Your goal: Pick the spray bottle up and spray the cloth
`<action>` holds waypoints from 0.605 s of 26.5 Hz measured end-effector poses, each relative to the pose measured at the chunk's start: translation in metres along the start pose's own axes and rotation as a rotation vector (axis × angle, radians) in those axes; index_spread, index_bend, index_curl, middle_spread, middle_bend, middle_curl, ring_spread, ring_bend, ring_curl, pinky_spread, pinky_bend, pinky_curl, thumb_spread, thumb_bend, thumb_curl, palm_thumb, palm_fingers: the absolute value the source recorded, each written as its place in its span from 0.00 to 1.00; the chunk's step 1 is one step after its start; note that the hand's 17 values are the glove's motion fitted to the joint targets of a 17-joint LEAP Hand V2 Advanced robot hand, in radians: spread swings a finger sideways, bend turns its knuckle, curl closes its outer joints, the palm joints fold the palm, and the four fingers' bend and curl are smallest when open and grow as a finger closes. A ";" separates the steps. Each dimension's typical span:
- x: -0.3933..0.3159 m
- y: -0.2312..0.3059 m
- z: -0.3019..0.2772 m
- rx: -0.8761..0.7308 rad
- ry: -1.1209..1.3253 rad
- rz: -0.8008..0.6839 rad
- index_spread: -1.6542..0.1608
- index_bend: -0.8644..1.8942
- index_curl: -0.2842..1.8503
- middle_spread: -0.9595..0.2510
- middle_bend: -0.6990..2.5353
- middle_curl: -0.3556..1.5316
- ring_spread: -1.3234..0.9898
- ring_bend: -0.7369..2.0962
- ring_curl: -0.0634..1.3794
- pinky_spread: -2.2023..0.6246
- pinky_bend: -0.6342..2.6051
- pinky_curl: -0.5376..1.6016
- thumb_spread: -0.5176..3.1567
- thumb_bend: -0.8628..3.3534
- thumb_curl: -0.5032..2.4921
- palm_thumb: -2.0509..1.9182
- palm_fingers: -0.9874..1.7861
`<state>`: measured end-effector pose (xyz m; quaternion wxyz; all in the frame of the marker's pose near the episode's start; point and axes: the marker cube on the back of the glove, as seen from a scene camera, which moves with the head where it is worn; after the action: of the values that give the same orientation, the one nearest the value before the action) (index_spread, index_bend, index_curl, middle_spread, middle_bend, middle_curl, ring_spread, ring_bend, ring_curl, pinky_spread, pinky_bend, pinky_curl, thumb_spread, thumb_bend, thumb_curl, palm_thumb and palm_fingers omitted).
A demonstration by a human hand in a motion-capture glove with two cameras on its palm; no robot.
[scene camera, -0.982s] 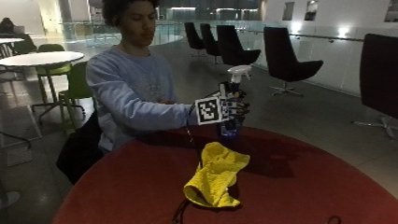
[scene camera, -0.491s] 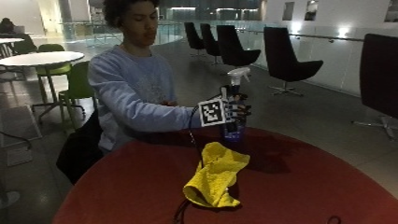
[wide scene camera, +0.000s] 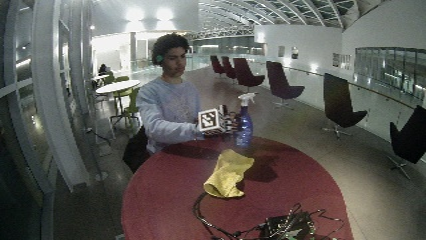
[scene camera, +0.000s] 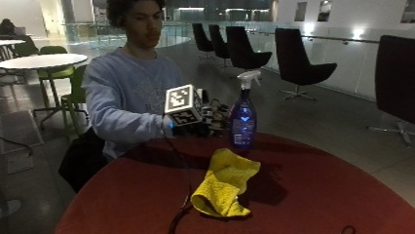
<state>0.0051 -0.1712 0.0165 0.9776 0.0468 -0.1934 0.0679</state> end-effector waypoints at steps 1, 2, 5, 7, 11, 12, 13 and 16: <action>0.005 0.012 -0.008 0.008 0.043 0.014 0.72 0.35 0.22 0.77 0.29 0.42 0.58 0.39 0.29 0.86 0.31 0.43 0.41 0.20 0.34 0.70 0.59; 0.011 0.024 -0.016 0.017 0.082 0.032 0.72 0.35 0.22 0.77 0.29 0.42 0.58 0.39 0.29 0.86 0.30 0.43 0.41 0.20 0.34 0.70 0.59; 0.033 0.065 -0.041 0.031 0.185 0.090 0.71 0.35 0.22 0.78 0.30 0.42 0.58 0.39 0.29 0.86 0.30 0.43 0.41 0.20 0.33 0.70 0.59; 0.049 0.091 -0.057 0.027 0.241 0.125 0.71 0.35 0.22 0.78 0.30 0.42 0.58 0.40 0.29 0.86 0.30 0.42 0.41 0.20 0.33 0.70 0.59; 0.080 0.129 -0.087 0.022 0.322 0.183 0.71 0.35 0.22 0.78 0.30 0.42 0.58 0.40 0.29 0.86 0.29 0.42 0.42 0.20 0.32 0.70 0.59; 0.087 0.136 -0.094 0.024 0.337 0.199 0.71 0.35 0.22 0.77 0.30 0.42 0.58 0.40 0.29 0.86 0.29 0.42 0.42 0.20 0.32 0.69 0.59; 0.094 0.144 -0.100 0.027 0.350 0.216 0.71 0.35 0.22 0.77 0.30 0.42 0.58 0.40 0.29 0.86 0.29 0.42 0.42 0.20 0.32 0.69 0.59; 0.112 0.163 -0.118 0.039 0.372 0.265 0.71 0.35 0.22 0.77 0.30 0.42 0.58 0.40 0.29 0.86 0.29 0.42 0.42 0.20 0.32 0.69 0.60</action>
<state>0.1274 0.0165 -0.0384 0.9779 0.0265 -0.0129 0.2068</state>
